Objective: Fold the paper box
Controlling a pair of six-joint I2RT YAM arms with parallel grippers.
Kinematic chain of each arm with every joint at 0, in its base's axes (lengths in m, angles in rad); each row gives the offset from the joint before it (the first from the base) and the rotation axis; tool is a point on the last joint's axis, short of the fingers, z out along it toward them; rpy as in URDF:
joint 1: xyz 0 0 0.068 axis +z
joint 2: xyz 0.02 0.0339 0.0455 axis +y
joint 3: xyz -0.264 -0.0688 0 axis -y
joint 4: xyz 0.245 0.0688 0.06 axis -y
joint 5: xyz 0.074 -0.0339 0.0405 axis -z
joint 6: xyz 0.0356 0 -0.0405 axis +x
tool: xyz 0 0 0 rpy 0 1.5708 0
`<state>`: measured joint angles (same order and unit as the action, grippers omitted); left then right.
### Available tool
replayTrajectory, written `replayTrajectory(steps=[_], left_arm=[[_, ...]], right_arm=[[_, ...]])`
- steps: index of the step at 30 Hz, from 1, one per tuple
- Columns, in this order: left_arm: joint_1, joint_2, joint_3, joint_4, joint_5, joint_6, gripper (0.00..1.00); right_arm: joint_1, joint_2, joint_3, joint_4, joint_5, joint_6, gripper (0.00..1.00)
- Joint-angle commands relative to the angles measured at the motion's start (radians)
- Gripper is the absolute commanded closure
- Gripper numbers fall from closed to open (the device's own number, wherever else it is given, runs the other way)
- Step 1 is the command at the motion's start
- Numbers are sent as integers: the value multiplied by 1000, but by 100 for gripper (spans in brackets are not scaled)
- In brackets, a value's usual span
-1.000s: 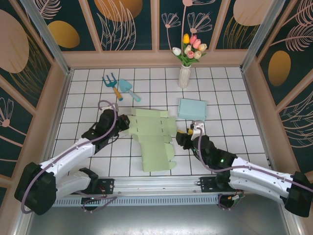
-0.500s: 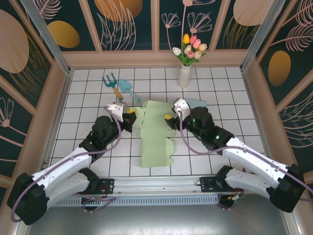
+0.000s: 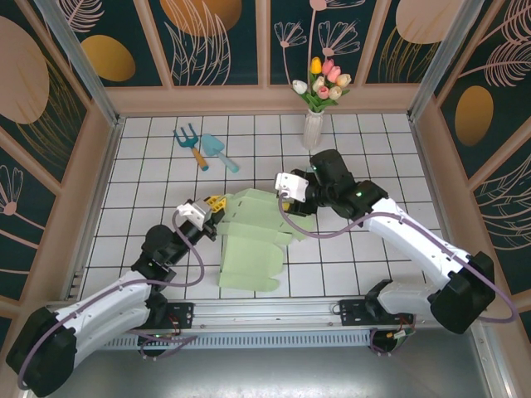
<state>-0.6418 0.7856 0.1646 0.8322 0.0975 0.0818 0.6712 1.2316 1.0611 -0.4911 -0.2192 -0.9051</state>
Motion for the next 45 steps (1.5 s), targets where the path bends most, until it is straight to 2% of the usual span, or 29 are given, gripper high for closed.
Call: replayTrajectory(steps=[1, 9, 20, 25, 34, 40, 43, 45], left_arm=[[-3, -28, -27, 84, 9, 28, 100], [-3, -26, -23, 71, 15, 28, 100], [-3, -15, -22, 70, 15, 30, 100], [-2, -12, -21, 70, 16, 30, 100], [-3, -13, -21, 70, 18, 29, 100], [-3, -16, -21, 70, 17, 27, 100], [-2, -14, -20, 70, 13, 24, 100], [-3, -14, -16, 70, 0, 13, 100]], right_arm=[[-42, -4, 15, -115, -54, -83, 36], [-101, -46, 2, -151, -131, -122, 45], [-87, 30, 48, -143, -186, -109, 50], [-79, 57, 64, -142, -190, -101, 56], [-55, 87, 97, -148, -197, -91, 62], [-42, 107, 109, -162, -194, -91, 76], [-39, 112, 116, -177, -194, -91, 97], [-38, 115, 128, -197, -182, -97, 100]])
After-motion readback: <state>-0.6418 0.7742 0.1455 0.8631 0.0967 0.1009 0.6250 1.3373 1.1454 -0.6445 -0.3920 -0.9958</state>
